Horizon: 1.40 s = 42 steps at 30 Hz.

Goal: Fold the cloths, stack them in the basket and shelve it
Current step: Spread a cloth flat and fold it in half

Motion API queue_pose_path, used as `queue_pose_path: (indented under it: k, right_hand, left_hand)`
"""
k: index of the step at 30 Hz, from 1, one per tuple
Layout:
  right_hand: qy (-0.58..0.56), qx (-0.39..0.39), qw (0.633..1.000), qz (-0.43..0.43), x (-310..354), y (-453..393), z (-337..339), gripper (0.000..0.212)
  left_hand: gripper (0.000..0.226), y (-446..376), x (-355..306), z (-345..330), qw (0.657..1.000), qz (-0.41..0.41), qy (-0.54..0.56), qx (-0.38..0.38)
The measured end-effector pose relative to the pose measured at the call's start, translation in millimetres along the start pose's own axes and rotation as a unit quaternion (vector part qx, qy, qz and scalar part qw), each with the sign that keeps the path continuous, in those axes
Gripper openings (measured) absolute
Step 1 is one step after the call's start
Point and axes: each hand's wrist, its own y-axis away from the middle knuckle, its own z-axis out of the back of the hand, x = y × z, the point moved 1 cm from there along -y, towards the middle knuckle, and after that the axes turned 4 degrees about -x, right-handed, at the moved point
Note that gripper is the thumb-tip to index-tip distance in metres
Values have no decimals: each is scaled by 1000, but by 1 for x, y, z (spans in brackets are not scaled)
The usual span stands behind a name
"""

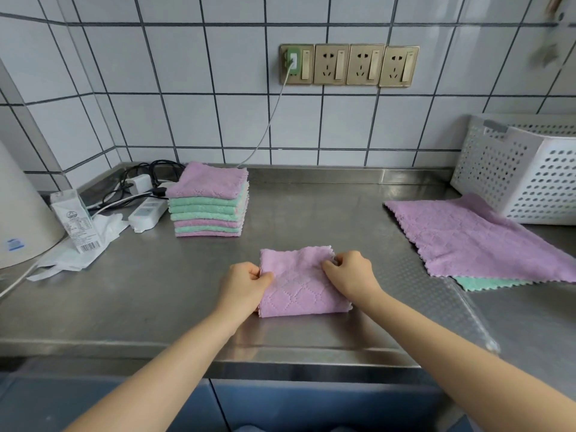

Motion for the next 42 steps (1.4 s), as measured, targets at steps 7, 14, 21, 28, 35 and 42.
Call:
queue_pose_path:
  k: [7, 14, 21, 28, 35, 42]
  right_hand:
    - [56, -15, 997, 51, -3, 0, -8, 37]
    - [236, -74, 962, 113, 6, 13, -6, 31]
    - [245, 11, 927, 284, -15, 26, -18, 67]
    - [273, 58, 934, 221, -56, 21, -15, 81]
    - [271, 37, 930, 244, -47, 31, -8, 80]
    - [20, 57, 979, 196, -22, 38, 4, 58]
  left_hand:
    - [31, 17, -8, 4, 999, -32, 3, 33]
    - [64, 31, -6, 6, 980, -155, -125, -18]
    - [72, 30, 8, 2, 921, -220, -310, 87]
    - [56, 39, -2, 12, 956, -159, -216, 122]
    - [89, 17, -16, 9, 947, 95, 294, 85]
    - [103, -7, -24, 20, 943, -13, 327, 58]
